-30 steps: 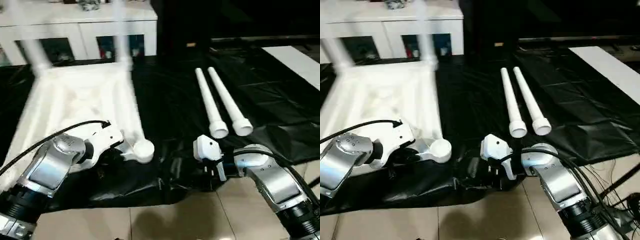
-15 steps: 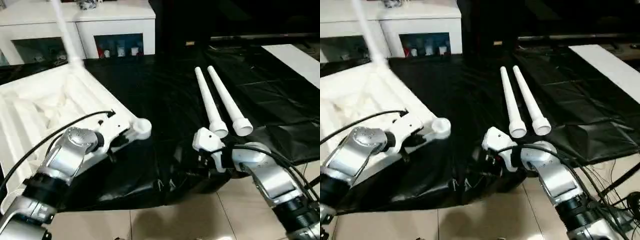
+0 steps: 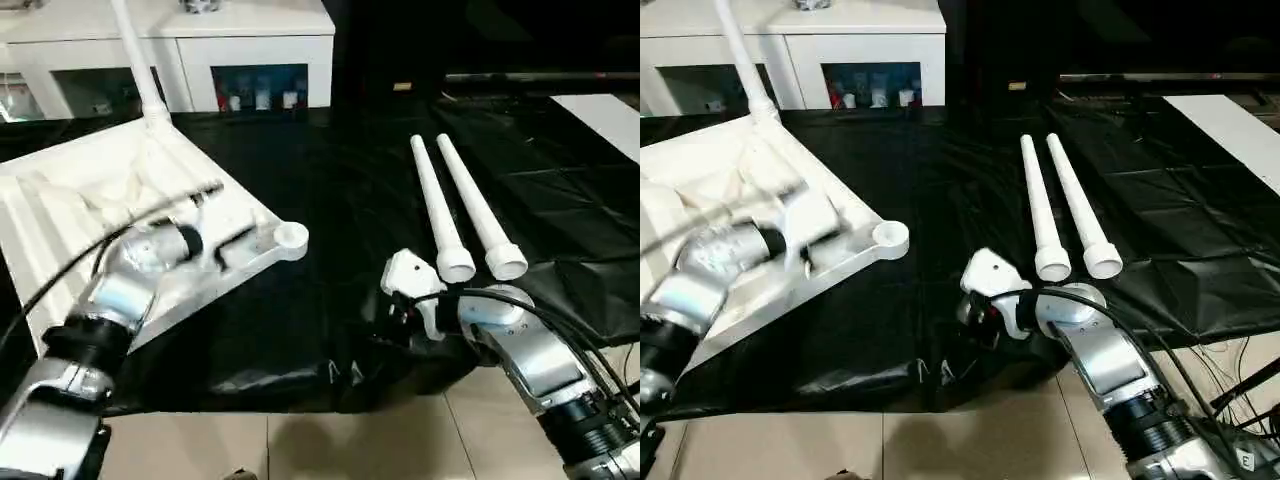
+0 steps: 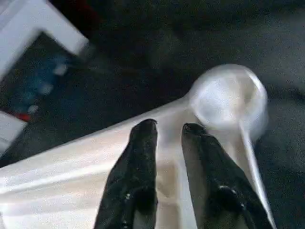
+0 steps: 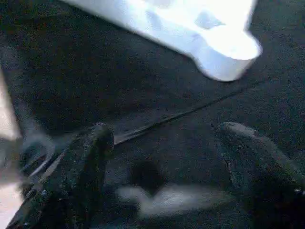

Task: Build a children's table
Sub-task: Rotate table base

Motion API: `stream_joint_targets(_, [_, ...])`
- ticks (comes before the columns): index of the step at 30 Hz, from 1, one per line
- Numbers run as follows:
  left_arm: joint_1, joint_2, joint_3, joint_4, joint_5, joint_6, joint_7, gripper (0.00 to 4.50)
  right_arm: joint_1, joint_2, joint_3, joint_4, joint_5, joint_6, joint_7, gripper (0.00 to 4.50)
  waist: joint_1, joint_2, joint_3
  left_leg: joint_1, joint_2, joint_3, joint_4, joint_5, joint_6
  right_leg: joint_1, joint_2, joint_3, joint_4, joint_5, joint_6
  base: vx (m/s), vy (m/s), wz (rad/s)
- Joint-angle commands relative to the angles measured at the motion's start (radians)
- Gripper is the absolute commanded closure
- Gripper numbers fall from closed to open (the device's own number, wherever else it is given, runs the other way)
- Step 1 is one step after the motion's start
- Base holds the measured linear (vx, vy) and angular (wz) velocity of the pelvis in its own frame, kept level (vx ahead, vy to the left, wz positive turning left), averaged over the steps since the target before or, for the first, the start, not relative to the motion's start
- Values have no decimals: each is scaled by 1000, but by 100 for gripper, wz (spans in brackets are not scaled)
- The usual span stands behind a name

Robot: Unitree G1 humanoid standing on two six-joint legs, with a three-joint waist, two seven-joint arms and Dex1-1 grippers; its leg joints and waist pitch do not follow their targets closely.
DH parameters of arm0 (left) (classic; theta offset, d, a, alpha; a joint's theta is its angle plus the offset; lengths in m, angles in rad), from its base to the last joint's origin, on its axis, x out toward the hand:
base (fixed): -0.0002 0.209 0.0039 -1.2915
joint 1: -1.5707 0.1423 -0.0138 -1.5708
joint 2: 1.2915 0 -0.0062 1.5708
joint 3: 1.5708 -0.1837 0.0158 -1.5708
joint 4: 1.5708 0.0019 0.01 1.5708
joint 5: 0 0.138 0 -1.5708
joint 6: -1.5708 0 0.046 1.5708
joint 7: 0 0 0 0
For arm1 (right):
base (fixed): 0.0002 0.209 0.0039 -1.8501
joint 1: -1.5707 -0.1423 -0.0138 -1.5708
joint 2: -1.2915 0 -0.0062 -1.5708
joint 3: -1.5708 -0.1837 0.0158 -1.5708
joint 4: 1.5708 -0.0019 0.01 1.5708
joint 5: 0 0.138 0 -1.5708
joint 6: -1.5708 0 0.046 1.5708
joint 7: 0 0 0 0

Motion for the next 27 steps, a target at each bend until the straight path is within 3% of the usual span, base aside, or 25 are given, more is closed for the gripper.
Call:
stream_joint_targets(1, [12,-24,75,-50,-73,26,36,352,-31,22,-55,30,-12,37,-89,67,1,14,-69,15,17,-6,-72,-352,-27,44,-33,27,-71,-237,-202,0,0,0])
stream_joint_targets(4, [43,-73,148,-122,-152,101,97,352,-50,62,-99,57,-8,119,-185,67,-2,12,-68,14,17,-5,-72,-343,-34,45,-32,27,-66,-228,-217,0,0,0])
stream_joint_targets(5, [64,-95,170,-168,-185,140,117,341,-64,86,-131,75,9,157,-231,41,-2,9,-68,15,17,-4,-71,-343,-30,43,-32,27,-67,-238,-213,0,0,0])
stream_joint_targets(8, [116,-129,174,-257,-189,251,157,341,-98,125,-189,121,28,189,-324,34,-4,8,-69,12,19,-4,-71,-310,-28,45,-34,28,-64,-226,-212,0,0,0])
stream_joint_targets(11, [189,-197,177,-355,-213,295,192,341,-146,148,-224,196,9,178,-416,11,-2,0,-69,11,16,0,-70,-294,-22,42,-32,28,-71,-250,-187,0,0,0])
stream_joint_targets(13, [213,-235,190,-386,-209,298,255,341,-168,155,-236,226,-4,158,-455,11,-5,1,-67,8,16,0,-72,-293,-21,43,-30,27,-74,-249,-184,0,0,0])
stream_joint_targets(15, [231,-273,202,-418,-211,325,318,341,-173,166,-254,221,1,129,-476,11,-2,0,-70,14,18,3,-68,-290,-17,38,-29,29,-73,-227,-183,0,0,0])
stream_joint_targets(20, [291,-308,216,-509,-161,282,421,341,-163,201,-295,180,1,94,-560,11,-5,-4,-73,-2,18,0,-66,-228,1,48,-30,27,-67,-174,-163,0,0,0])
stream_joint_targets(22, [391,-344,241,-601,-138,257,481,341,-71,252,-328,55,-4,68,-657,11,-3,-5,-72,-2,18,3,-64,-212,9,44,-28,28,-68,-167,-152,0,0,0])
stream_joint_targets(23, [391,-344,241,-602,-138,257,481,341,-71,252,-328,55,-4,68,-657,11,-4,-8,-69,-7,20,3,-67,-210,10,45,-28,28,-69,-171,-136,0,0,0])
stream_joint_targets(25, [462,-377,262,-658,-140,225,514,341,20,277,-325,-45,-3,53,-685,11,-5,-6,-73,-2,20,4,-66,-215,12,40,-23,29,-71,-165,-127,0,0,0])
stream_joint_targets(26, [462,-377,262,-658,-140,225,514,341,20,277,-325,-45,-3,53,-685,11,-6,-8,-71,-4,19,4,-67,-222,13,40,-22,29,-73,-168,-125,0,0,0])
stream_joint_targets(27, [493,-392,256,-686,-140,230,528,341,64,296,-330,-93,34,76,-667,11,-7,-12,-70,0,17,6,-69,-253,13,35,-19,28,-77,-206,-120,0,0,0])
